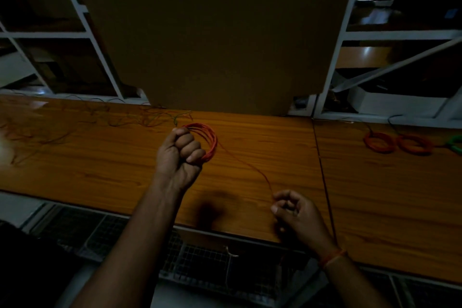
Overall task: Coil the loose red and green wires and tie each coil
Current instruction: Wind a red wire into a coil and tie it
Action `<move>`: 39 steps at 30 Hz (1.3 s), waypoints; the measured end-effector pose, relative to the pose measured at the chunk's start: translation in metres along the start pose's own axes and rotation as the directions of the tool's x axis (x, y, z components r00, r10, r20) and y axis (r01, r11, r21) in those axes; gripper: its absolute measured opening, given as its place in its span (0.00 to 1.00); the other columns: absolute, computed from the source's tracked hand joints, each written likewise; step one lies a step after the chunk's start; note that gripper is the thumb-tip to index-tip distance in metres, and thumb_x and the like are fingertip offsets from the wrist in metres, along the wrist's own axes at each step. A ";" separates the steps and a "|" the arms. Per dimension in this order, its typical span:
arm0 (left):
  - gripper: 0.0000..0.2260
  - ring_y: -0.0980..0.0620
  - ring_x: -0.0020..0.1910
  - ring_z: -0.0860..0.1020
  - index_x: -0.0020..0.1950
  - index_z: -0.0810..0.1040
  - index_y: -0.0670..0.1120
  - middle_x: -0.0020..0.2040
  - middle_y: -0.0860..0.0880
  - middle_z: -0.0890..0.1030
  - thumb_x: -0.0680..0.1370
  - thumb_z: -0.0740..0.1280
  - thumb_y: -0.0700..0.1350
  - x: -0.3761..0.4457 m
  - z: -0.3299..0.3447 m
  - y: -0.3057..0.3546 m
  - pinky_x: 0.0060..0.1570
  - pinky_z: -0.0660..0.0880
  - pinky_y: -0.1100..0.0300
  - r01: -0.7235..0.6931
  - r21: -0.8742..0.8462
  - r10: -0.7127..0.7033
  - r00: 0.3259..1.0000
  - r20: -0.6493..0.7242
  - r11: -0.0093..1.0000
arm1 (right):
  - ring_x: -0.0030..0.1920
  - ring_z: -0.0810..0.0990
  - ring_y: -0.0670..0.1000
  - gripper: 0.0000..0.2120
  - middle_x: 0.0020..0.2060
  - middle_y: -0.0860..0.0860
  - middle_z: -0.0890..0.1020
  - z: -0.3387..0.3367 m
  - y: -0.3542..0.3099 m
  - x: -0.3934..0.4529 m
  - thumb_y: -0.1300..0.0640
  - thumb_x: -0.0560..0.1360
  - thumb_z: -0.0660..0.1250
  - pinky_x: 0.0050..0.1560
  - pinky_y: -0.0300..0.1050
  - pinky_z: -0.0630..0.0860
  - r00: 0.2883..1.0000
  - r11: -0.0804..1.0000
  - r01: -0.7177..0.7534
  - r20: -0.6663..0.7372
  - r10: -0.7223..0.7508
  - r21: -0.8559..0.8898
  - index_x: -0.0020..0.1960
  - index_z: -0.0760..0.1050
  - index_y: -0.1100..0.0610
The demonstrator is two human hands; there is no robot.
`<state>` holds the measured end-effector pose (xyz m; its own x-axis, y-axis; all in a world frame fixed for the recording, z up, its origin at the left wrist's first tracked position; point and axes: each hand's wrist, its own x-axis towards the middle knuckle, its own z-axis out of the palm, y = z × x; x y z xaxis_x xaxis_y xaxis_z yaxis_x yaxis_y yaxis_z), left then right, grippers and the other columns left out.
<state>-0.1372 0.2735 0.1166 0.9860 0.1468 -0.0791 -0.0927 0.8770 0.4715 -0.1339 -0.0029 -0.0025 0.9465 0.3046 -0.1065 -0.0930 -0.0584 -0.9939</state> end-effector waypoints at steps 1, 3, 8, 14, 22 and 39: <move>0.22 0.57 0.21 0.55 0.32 0.68 0.50 0.25 0.55 0.58 0.86 0.52 0.45 0.001 -0.001 0.002 0.20 0.58 0.65 -0.022 0.017 0.023 0.999 -0.030 1.000 | 0.32 0.80 0.48 0.05 0.38 0.55 0.82 0.000 0.002 -0.002 0.66 0.76 0.72 0.33 0.45 0.75 0.999 0.999 0.007 -0.041 -0.009 -0.049 0.50 0.79 0.59; 0.21 0.58 0.20 0.58 0.35 0.69 0.49 0.24 0.55 0.60 0.87 0.52 0.48 0.003 -0.003 0.000 0.21 0.57 0.65 -0.048 0.106 0.057 0.995 -0.083 0.993 | 0.35 0.82 0.45 0.05 0.36 0.49 0.85 -0.002 -0.003 -0.006 0.62 0.76 0.74 0.39 0.41 0.76 0.996 0.973 0.055 -0.061 -0.070 -0.225 0.43 0.82 0.55; 0.15 0.55 0.27 0.61 0.45 0.70 0.48 0.31 0.52 0.63 0.87 0.52 0.52 -0.003 -0.006 -0.020 0.28 0.60 0.61 -0.093 0.591 0.180 0.980 -0.090 0.802 | 0.40 0.81 0.42 0.07 0.38 0.44 0.83 0.001 -0.052 -0.014 0.55 0.80 0.69 0.41 0.39 0.75 0.932 0.859 0.333 0.274 -0.238 -0.389 0.43 0.81 0.49; 0.16 0.50 0.34 0.80 0.48 0.71 0.44 0.37 0.45 0.82 0.87 0.53 0.53 -0.015 -0.006 -0.049 0.36 0.76 0.57 -0.115 0.837 0.079 0.993 0.087 0.535 | 0.44 0.81 0.46 0.06 0.42 0.47 0.82 0.015 -0.105 -0.007 0.59 0.81 0.64 0.46 0.41 0.76 0.838 0.865 0.470 0.397 -0.375 -0.175 0.53 0.80 0.56; 0.22 0.46 0.26 0.74 0.41 0.81 0.47 0.28 0.44 0.75 0.85 0.57 0.56 -0.020 -0.014 -0.072 0.31 0.73 0.57 -0.094 0.801 -0.058 0.986 0.159 0.591 | 0.45 0.79 0.45 0.05 0.45 0.54 0.80 0.029 -0.136 0.026 0.66 0.80 0.66 0.43 0.35 0.74 0.832 0.839 0.532 0.253 -0.494 -0.113 0.52 0.74 0.57; 0.19 0.57 0.20 0.58 0.41 0.78 0.47 0.25 0.51 0.62 0.86 0.54 0.50 -0.018 -0.011 -0.071 0.25 0.54 0.63 0.059 0.641 -0.167 0.980 0.109 0.765 | 0.42 0.80 0.49 0.10 0.39 0.48 0.79 0.045 -0.100 0.043 0.60 0.78 0.72 0.41 0.55 0.79 0.790 0.747 0.565 -0.031 -0.612 -0.349 0.44 0.71 0.51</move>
<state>-0.1494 0.2132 0.0749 0.9968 -0.0527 -0.0607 0.0764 0.3868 0.9190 -0.0976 0.0584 0.0912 0.8144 0.2468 0.5252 0.5734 -0.2033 -0.7936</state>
